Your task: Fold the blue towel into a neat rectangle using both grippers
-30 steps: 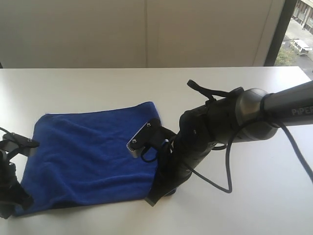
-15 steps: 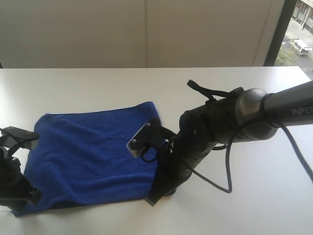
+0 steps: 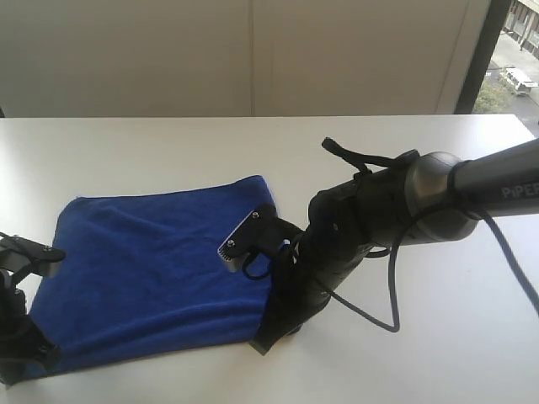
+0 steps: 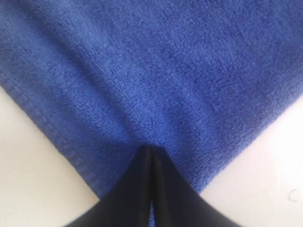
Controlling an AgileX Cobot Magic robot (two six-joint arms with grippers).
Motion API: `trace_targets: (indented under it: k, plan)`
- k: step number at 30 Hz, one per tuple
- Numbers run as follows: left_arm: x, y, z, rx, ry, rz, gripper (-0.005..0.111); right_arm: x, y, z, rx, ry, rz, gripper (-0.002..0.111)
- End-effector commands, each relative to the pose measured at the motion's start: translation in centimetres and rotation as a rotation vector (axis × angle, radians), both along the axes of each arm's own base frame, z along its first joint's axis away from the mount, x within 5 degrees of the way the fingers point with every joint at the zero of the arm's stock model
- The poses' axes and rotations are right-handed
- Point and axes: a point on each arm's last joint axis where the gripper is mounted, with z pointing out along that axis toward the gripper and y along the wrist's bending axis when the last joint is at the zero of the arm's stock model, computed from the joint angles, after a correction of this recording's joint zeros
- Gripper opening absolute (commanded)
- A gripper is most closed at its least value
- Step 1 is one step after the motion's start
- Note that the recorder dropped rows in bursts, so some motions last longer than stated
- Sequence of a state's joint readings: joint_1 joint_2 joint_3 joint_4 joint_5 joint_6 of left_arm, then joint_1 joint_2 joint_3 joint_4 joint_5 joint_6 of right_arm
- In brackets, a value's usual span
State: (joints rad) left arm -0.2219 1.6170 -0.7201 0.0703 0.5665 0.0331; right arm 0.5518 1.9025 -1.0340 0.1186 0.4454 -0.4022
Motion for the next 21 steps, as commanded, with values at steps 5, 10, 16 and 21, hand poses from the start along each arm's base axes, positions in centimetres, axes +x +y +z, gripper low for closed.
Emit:
trace_targets:
  k: [5, 10, 16, 21]
  plan:
    - [0.6, -0.2, 3.5, -0.017, -0.075, 0.005, 0.0, -0.2, -0.4, -0.3, -0.027, 0.026, 0.006, 0.0]
    - [1.8, -0.4, 7.9, -0.075, -0.351, 0.001, 0.0, -0.2, -0.4, 0.8, -0.009, -0.003, 0.005, 0.0]
    - [5.9, -1.1, 7.8, -0.152, -0.709, 0.031, 0.0, -0.5, -0.6, 6.1, 0.083, -0.159, 0.002, 0.0]
    - [8.6, -1.8, 3.6, -0.128, -0.604, 0.032, 0.0, -0.6, -0.8, 6.4, 0.071, -0.176, 0.017, 0.0]
